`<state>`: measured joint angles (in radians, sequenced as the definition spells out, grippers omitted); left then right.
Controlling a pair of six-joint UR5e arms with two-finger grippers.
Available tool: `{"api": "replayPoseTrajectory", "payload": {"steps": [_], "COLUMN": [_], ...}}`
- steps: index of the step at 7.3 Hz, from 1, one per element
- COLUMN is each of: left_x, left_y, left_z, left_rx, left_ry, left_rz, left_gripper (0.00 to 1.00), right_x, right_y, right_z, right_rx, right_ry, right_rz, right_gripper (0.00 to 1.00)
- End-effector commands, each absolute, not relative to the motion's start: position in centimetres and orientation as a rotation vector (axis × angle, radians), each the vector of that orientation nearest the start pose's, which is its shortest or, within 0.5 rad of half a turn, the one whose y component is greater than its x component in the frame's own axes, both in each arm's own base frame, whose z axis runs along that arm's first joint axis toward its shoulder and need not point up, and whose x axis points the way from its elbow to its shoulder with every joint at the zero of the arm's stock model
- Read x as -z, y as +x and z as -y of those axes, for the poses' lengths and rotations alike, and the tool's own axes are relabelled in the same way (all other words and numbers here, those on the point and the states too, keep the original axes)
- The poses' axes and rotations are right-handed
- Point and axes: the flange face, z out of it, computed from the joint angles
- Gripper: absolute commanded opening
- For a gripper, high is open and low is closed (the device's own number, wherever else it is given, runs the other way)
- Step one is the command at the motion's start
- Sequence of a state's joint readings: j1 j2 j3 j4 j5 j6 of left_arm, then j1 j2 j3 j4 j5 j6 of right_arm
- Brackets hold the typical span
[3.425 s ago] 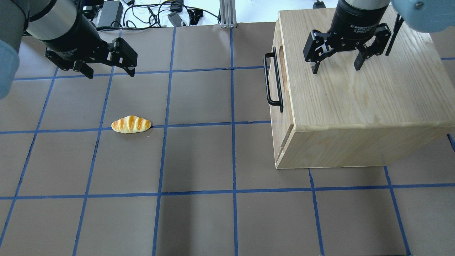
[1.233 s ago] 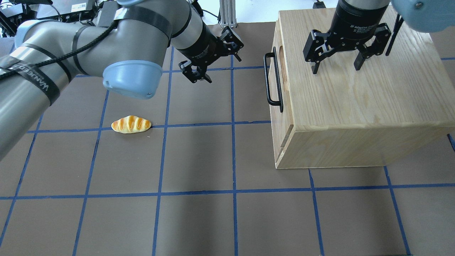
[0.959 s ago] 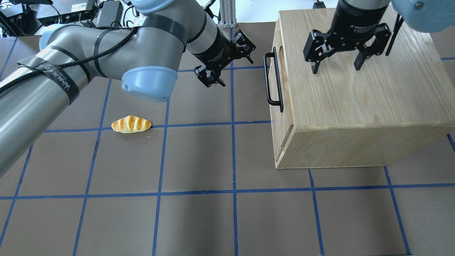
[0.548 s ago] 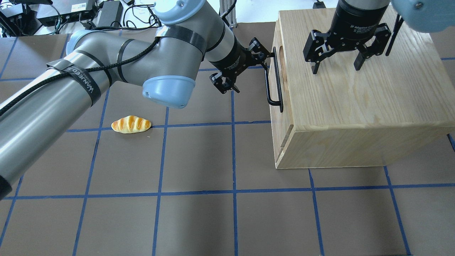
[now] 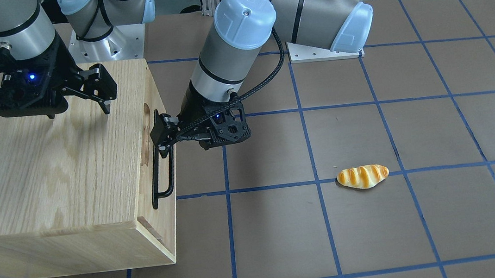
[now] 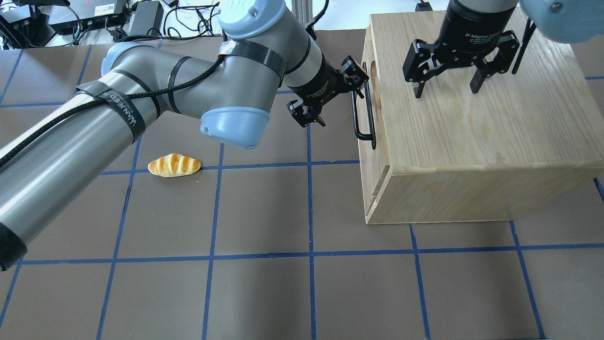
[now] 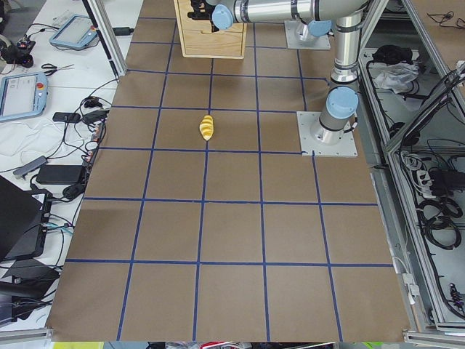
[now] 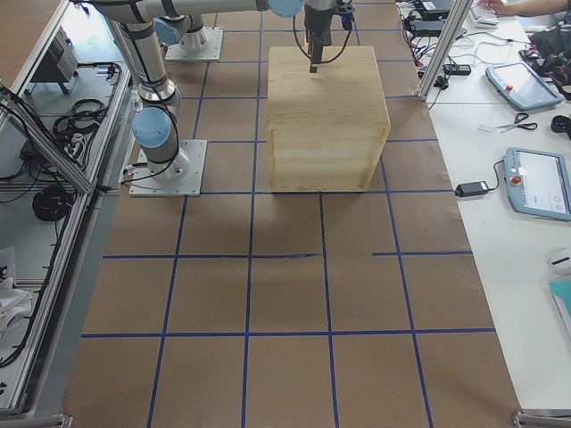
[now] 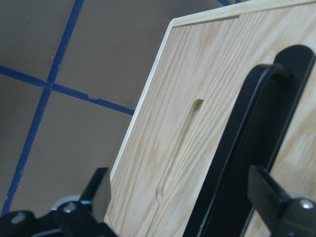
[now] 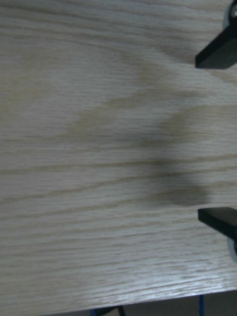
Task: Open upper drawer
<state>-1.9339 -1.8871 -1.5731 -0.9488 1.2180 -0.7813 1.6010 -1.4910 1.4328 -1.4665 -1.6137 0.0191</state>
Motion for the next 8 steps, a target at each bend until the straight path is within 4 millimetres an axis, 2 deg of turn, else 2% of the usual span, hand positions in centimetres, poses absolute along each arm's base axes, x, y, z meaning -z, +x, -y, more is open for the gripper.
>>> {"api": "replayPoseTrajectory", "payload": {"steps": [1, 7, 8], "left_x": [-37.73, -36.83, -36.82], "left_y": [-38.01, -38.21, -38.19], "left_z": [52.79, 52.89, 52.90], "left_rx": [0.133, 0.136, 0.155], "left_ry": [-0.521, -0.397, -0.322], "left_rz": [-3.550, -3.551, -3.553], "left_gripper": [1.00, 1.00, 1.00], "right_x": [-50.50, -50.50, -50.50], "right_y": [14.49, 14.49, 14.49], "right_z": [51.62, 51.62, 51.62], "right_rx": [-0.072, -0.072, -0.072], "right_ry": [-0.019, -0.021, -0.019], "right_rz": [-3.185, -3.185, -3.185], "right_gripper": [1.00, 1.00, 1.00]}}
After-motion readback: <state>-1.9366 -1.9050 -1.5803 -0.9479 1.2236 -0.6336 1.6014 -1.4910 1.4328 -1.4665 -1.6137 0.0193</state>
